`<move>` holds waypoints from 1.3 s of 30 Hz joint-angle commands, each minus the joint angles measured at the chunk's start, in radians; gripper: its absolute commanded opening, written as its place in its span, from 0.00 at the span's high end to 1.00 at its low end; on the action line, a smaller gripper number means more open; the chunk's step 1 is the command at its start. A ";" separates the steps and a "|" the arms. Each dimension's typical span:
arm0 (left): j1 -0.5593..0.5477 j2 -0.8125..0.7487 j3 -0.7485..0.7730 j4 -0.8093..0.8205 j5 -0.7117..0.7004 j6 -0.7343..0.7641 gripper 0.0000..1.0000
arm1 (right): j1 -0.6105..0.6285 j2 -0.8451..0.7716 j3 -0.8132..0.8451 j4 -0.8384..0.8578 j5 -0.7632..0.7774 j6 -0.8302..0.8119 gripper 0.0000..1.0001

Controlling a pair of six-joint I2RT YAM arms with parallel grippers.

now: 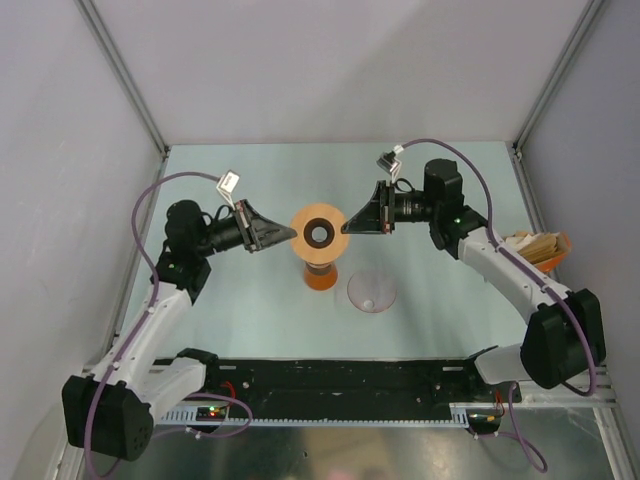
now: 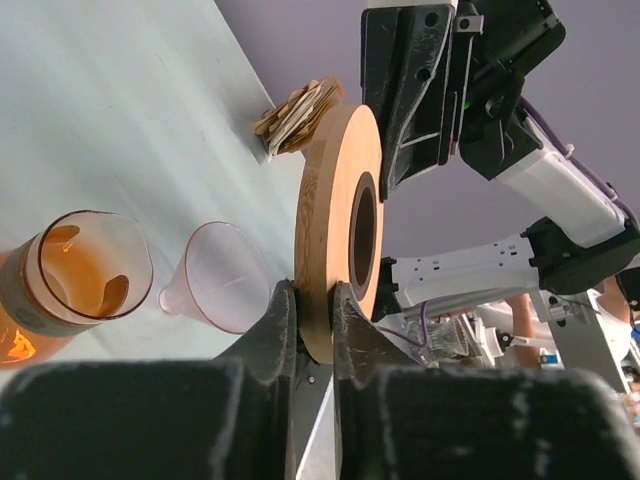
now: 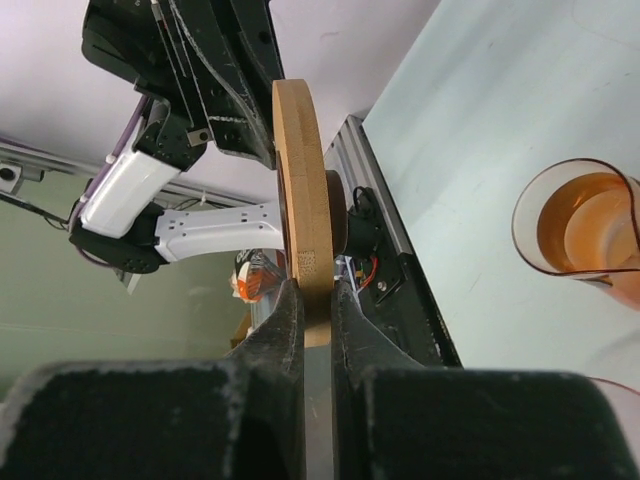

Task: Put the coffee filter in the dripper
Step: Place the dripper holder onto the coffee server.

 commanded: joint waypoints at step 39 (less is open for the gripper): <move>0.009 0.409 0.074 -0.002 0.011 0.045 1.00 | 0.033 0.351 0.073 -0.174 0.235 -0.138 0.94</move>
